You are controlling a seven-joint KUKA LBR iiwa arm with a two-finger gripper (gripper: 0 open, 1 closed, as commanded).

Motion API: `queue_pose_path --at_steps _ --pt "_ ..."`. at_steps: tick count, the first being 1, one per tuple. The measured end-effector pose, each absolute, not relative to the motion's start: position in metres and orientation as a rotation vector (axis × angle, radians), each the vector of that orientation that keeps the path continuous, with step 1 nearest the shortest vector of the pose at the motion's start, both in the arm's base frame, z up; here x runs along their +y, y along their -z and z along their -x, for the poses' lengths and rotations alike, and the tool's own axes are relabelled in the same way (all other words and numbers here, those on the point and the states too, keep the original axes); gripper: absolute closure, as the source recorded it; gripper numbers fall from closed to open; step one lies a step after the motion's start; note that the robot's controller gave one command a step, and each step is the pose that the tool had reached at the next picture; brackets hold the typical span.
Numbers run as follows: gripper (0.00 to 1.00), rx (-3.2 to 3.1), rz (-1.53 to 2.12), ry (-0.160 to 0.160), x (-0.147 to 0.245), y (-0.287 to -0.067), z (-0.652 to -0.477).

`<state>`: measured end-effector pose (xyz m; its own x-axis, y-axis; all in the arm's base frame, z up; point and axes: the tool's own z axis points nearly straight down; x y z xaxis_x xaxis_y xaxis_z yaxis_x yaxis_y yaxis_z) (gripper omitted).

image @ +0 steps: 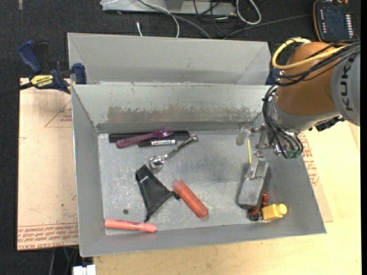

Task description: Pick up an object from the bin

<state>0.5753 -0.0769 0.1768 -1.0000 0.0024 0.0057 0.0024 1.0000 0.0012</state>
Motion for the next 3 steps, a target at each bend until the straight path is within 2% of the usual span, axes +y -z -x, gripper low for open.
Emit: queue_pose_path --at_steps 1,2,3 --pt "0.0 -3.143 -0.001 0.0 -0.077 -0.181 -0.577" --pt "0.0 -3.075 -0.617 0.009 -0.125 -0.078 -0.562" --pt "0.0 -3.042 -0.805 0.0 -0.133 -0.129 -0.557"
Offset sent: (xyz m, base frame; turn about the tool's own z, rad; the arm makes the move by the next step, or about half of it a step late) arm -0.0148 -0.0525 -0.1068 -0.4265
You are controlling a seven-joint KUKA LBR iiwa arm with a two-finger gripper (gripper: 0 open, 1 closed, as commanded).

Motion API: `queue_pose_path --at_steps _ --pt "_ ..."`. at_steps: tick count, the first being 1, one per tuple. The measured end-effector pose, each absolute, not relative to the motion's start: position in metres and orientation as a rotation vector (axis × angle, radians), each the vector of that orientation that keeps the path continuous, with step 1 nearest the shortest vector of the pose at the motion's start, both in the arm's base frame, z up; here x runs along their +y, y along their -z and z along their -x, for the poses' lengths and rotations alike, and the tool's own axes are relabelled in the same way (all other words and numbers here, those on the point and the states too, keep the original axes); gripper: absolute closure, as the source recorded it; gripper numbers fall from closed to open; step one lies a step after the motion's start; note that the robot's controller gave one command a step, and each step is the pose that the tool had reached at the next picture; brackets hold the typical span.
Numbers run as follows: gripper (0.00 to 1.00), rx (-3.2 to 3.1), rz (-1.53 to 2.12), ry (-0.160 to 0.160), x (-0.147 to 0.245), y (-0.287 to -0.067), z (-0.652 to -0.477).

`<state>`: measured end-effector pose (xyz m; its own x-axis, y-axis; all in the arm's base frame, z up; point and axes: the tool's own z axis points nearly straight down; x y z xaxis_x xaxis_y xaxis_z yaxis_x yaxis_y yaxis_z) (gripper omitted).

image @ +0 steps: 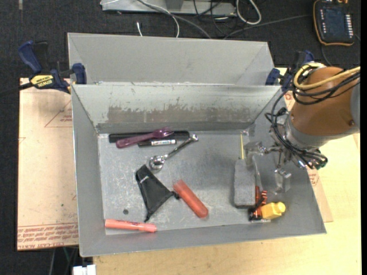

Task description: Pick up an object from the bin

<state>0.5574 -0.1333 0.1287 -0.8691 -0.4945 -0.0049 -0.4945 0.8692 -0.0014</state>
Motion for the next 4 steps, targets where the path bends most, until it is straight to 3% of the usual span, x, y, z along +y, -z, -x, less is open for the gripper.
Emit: queue_pose_path --at_steps 1,2,3,4 --pt "0.0 2.987 0.987 -0.017 -0.096 -0.1 -0.568" --pt "0.0 2.79 1.434 -0.003 -0.101 -0.071 -0.567" --pt "1.0 2.774 1.463 -0.013 -0.08 -0.071 -0.563" --pt "1.0 2.775 1.462 -0.013 -0.08 -0.071 -0.563"
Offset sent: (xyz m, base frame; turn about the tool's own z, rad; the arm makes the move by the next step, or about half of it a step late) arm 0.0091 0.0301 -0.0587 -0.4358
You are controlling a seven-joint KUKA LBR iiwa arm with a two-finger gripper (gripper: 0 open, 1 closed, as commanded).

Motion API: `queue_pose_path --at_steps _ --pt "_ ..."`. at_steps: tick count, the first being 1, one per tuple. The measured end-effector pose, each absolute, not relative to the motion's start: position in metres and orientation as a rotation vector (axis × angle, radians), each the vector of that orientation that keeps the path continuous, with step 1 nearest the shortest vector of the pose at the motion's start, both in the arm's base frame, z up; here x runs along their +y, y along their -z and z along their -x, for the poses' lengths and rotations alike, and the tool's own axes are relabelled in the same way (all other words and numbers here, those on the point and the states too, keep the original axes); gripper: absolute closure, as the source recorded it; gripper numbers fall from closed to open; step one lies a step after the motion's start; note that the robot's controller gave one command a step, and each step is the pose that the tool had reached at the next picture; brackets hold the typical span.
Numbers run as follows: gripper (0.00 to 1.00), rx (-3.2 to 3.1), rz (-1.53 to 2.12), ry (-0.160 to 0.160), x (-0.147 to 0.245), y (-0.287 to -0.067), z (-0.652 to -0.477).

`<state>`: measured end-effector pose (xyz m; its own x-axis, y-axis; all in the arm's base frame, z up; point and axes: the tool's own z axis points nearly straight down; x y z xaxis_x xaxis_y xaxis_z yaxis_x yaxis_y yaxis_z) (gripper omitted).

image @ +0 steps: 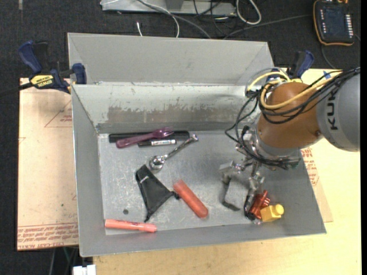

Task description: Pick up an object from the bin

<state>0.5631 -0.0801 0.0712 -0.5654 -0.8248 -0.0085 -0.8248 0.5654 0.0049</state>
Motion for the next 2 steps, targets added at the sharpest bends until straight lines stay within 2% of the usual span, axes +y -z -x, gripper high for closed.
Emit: queue_pose_path --at_steps 1,2 --pt "1.0 2.782 1.464 -0.024 -0.079 -0.088 -0.56" --pt "1.0 2.776 1.457 -0.015 -0.079 -0.111 -0.563"
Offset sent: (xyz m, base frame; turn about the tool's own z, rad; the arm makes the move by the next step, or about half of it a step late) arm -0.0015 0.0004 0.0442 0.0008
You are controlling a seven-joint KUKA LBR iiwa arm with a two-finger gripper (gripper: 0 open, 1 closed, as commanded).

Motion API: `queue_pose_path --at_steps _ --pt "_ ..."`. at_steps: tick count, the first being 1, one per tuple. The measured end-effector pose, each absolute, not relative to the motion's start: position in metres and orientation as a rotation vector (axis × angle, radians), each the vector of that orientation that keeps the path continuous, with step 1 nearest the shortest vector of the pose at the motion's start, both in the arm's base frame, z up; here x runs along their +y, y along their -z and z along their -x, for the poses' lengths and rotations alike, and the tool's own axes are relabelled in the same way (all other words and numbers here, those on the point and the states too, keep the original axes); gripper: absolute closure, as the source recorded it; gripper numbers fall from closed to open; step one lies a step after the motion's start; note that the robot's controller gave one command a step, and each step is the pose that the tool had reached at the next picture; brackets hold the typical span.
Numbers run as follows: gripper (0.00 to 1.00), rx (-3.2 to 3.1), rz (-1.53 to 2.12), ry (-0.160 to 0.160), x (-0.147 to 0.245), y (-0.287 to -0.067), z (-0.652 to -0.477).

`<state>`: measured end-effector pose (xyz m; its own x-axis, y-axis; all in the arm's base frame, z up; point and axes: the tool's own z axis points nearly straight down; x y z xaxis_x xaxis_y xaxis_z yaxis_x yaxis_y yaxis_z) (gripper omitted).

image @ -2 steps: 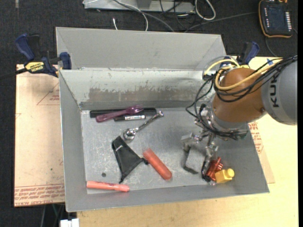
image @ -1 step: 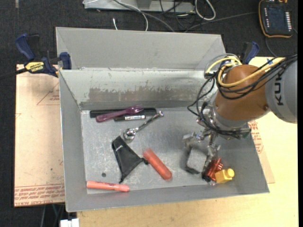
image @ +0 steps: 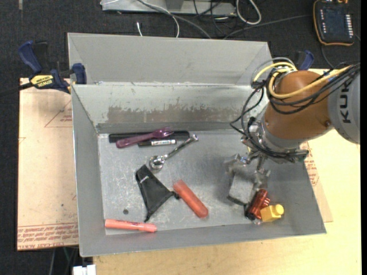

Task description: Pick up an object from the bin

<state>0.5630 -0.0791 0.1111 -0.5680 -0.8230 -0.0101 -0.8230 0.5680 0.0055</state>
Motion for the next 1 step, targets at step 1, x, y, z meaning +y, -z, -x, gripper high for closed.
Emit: queue_pose_path --at_steps 1 --pt "1.0 2.778 1.455 -0.018 -0.0783 -0.1268 -0.5624"
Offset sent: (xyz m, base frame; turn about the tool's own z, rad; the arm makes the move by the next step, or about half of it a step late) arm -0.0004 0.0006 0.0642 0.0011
